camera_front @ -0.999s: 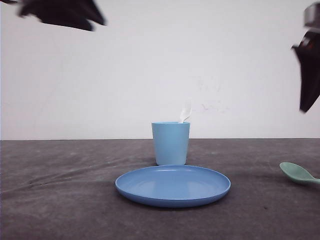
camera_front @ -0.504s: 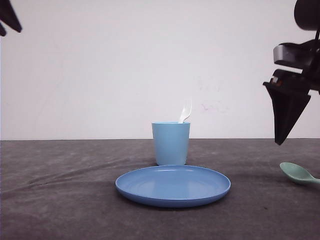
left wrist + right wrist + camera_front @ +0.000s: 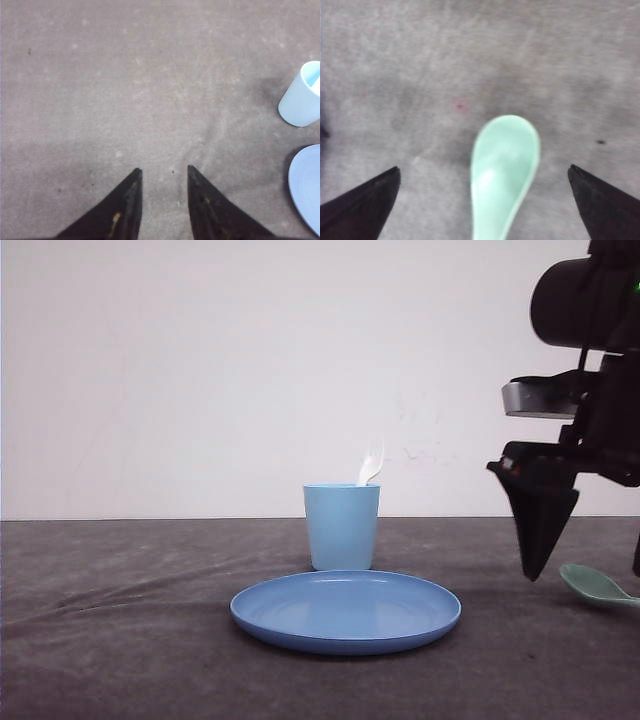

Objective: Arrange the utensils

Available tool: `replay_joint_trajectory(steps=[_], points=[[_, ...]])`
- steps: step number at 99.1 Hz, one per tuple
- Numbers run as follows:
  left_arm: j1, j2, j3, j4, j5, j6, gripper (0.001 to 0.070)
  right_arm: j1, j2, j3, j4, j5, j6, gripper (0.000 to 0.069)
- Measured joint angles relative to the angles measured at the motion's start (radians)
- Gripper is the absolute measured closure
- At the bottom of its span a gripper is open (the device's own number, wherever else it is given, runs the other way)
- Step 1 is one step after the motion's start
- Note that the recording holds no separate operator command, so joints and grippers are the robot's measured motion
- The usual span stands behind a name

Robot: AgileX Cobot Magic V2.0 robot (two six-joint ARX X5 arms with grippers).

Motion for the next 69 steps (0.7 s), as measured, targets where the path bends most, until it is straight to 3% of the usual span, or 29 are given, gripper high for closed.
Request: replay_joint_trajectory(steps=[37,46,57,69], points=[[0.0,0.0,0.0,0.0,-0.002,0.0,0.0553,0.0,0.047,0.0,0.034,0.023,0.024,0.0034],[0.0,0.002,0.0,0.0,-0.003,0.0,0.0505,0.001,0.068,0.0,0.026,0.026,0.025,0.0044],[0.0,0.005,0.0,0.0,-0.003,0.001,0.0415,0.006,0.068,0.0,0.026,0.03,0.027,0.0137],[0.0,0.005,0.0,0.0,-0.007,0.001,0.041,0.008,0.068,0.0,0.027,0.029,0.027,0.0285]])
